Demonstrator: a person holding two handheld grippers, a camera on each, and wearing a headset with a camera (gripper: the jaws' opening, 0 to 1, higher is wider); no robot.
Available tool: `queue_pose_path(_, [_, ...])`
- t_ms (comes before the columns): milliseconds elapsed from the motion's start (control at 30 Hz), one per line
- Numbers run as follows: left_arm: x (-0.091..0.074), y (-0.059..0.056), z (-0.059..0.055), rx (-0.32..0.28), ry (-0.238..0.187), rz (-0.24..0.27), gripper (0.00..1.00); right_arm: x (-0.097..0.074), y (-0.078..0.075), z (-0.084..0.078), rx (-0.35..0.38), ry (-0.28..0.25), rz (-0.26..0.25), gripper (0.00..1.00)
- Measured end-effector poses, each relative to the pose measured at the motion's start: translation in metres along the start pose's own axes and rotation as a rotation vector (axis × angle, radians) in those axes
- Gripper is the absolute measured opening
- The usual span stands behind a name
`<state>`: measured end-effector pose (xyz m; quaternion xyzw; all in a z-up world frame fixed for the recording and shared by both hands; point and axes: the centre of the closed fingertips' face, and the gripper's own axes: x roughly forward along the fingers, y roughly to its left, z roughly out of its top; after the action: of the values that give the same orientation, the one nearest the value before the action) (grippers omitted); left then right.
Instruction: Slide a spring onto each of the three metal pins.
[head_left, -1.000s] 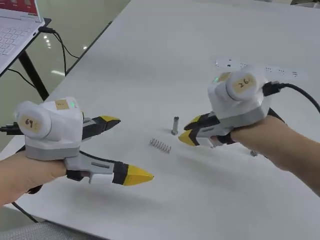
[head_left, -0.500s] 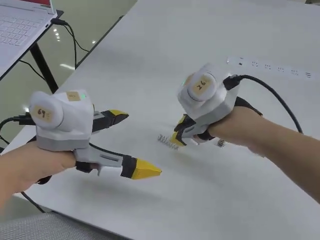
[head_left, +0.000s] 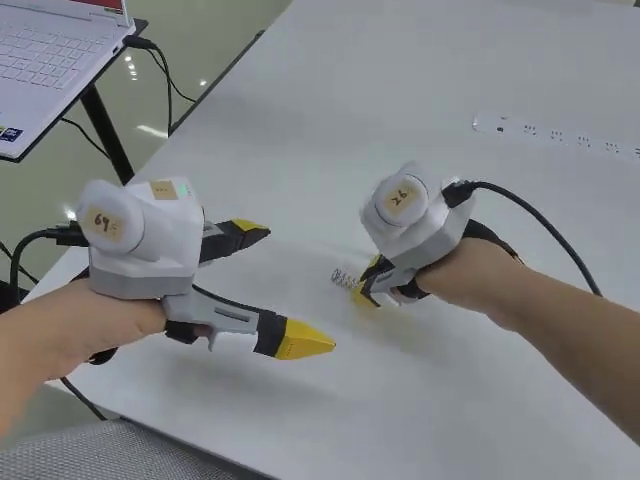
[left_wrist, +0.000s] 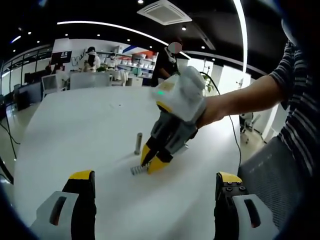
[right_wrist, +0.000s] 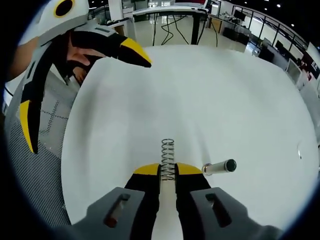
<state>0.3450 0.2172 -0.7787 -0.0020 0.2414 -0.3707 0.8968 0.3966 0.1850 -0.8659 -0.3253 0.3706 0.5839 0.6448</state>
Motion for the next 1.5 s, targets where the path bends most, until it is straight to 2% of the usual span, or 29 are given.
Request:
queue_pose_path(200, [0.000, -0.001, -0.002, 0.000, 0.009, 0.002, 0.98, 0.000, 0.001, 0.003, -0.070, -0.006, -0.006, 0.08])
queue_pose_path(333, [0.002, -0.003, 0.001, 0.005, 0.010, -0.003, 0.98, -0.008, 0.006, 0.008, -0.058, -0.044, 0.018, 0.08])
queue_pose_path(533, [0.006, -0.007, 0.006, 0.017, 0.011, -0.014, 0.97, -0.028, 0.009, 0.008, -0.060, -0.067, 0.017, 0.08])
queue_pose_path(767, [0.016, -0.018, 0.010, 0.034, 0.014, -0.045, 0.96, -0.052, 0.014, -0.007, -0.078, -0.075, 0.021, 0.08])
queue_pose_path(1100, [0.031, -0.034, 0.014, 0.056, 0.020, -0.107, 0.91, -0.075, 0.023, -0.026, -0.114, -0.079, 0.031, 0.08])
queue_pose_path(1300, [0.042, -0.045, 0.011, 0.073, 0.040, -0.161, 0.82, -0.089, 0.032, -0.038, -0.172, -0.081, 0.033, 0.08])
queue_pose_path(1500, [0.057, -0.061, 0.013, 0.110, 0.038, -0.223, 0.72, -0.099, 0.036, -0.048, -0.175, -0.090, 0.017, 0.08])
